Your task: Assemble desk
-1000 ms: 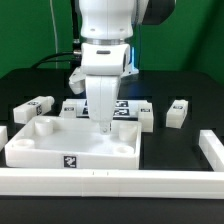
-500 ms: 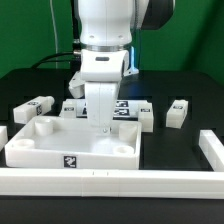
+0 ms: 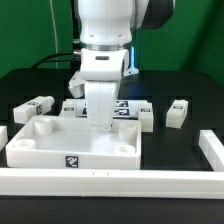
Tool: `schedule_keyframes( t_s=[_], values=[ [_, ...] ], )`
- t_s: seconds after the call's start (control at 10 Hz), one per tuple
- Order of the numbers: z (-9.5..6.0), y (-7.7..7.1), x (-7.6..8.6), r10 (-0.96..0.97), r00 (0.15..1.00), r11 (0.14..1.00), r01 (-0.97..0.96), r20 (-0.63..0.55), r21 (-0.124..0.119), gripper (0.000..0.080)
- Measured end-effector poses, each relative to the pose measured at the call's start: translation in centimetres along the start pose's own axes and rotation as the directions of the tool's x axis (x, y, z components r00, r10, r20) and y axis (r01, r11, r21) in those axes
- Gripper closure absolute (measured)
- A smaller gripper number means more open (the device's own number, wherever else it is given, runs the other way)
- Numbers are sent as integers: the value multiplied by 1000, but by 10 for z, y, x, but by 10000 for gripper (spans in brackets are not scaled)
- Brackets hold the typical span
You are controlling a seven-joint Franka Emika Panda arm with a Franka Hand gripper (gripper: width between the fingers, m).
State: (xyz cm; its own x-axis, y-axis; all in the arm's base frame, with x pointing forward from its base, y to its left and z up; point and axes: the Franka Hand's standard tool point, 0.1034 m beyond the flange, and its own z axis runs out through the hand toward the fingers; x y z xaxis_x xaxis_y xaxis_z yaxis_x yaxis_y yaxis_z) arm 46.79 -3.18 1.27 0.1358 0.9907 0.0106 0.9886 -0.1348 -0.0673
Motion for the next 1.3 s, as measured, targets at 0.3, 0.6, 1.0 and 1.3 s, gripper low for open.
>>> schedule_keyframes(
  t_s=[0.3, 0.6, 1.0, 1.3],
  values=[
    [0, 0, 0, 0, 1000, 1000, 0, 0, 0, 740],
    [0, 14, 18, -63, 998, 998, 63, -1, -17, 740],
    [-1, 27, 63, -99, 995, 994, 98, -21, -37, 740],
    [-1, 31, 98, -58, 998, 997, 56, -36, -46, 740]
  ],
)
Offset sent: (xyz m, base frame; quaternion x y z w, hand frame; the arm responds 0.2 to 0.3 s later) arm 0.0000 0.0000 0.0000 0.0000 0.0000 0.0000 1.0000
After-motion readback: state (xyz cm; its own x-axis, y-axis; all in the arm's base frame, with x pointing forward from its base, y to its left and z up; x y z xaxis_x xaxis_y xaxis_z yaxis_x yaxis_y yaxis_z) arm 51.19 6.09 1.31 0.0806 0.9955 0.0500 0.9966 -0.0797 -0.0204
